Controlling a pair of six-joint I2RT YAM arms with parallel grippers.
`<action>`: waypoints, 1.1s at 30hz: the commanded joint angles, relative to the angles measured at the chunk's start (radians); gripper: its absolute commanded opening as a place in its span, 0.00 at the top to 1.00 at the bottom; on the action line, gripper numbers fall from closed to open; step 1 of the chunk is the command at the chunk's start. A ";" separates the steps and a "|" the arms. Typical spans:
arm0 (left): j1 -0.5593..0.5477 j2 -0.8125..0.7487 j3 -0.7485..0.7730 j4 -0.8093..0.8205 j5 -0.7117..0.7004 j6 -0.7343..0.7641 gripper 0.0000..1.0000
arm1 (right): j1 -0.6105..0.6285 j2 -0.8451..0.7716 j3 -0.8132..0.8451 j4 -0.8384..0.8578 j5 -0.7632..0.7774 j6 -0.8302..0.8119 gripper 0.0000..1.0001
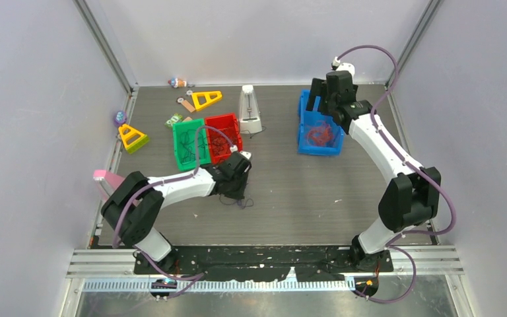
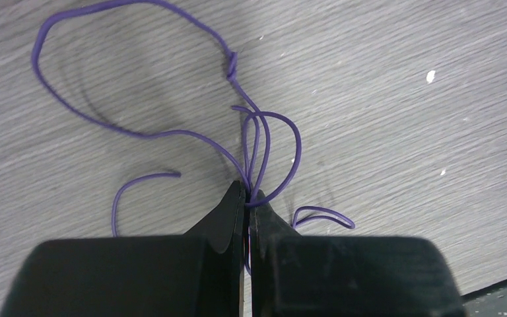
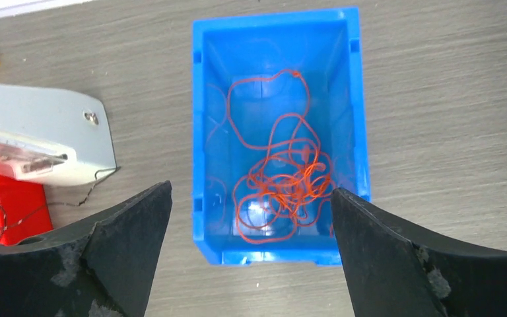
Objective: Untangle the cables
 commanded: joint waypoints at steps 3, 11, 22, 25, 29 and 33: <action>-0.004 -0.135 0.032 -0.179 -0.118 0.053 1.00 | 0.001 -0.163 -0.078 0.037 -0.075 0.018 0.05; 0.064 -0.333 0.175 -0.426 -0.222 0.135 1.00 | 0.001 -0.297 -0.251 0.093 -0.182 0.038 0.05; 0.364 -0.418 0.323 -0.502 -0.172 0.232 1.00 | 0.001 -0.333 -0.296 0.111 -0.239 0.049 0.05; 0.431 -0.341 0.362 -0.472 -0.164 0.241 1.00 | 0.002 -0.344 -0.307 0.117 -0.251 0.055 0.05; 0.519 -0.235 0.373 -0.372 -0.110 0.220 1.00 | 0.003 -0.371 -0.330 0.130 -0.262 0.065 0.05; 0.556 -0.094 0.378 -0.252 -0.097 0.194 1.00 | 0.003 -0.407 -0.350 0.146 -0.271 0.074 0.05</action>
